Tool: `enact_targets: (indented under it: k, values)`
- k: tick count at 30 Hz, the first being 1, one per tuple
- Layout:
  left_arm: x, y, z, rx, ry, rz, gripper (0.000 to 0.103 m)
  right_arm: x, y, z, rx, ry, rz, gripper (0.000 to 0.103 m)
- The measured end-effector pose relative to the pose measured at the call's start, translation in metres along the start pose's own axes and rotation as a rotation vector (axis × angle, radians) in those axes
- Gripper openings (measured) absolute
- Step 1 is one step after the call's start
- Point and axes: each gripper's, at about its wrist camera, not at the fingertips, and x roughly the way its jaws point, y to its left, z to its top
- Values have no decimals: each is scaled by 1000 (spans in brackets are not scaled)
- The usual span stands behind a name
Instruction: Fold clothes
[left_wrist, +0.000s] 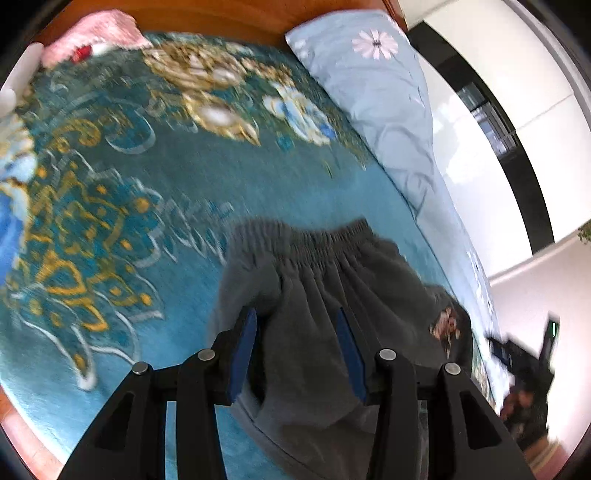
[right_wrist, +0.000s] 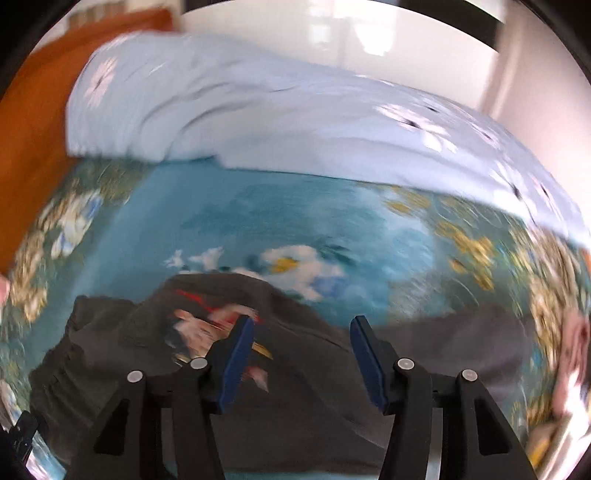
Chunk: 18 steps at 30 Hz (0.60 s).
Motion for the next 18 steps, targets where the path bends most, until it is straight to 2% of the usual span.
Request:
enact_targets:
  k: [3, 7, 13, 14, 18]
  values:
    - [-3, 8, 3, -19, -17, 46, 46, -3, -58, -20, 173, 22, 0, 59]
    - [6, 21, 0, -76, 21, 84, 46, -7, -135, -47, 403, 52, 1, 59]
    - [20, 29, -10, -106, 76, 133, 46, -12, -250, -87, 749, 96, 1, 59]
    - [21, 28, -12, -108, 82, 137, 46, -11, -264, -92, 793, 101, 9, 60]
    - [22, 24, -19, -110, 92, 156, 46, 14, -274, -90, 851, 88, 82, 61]
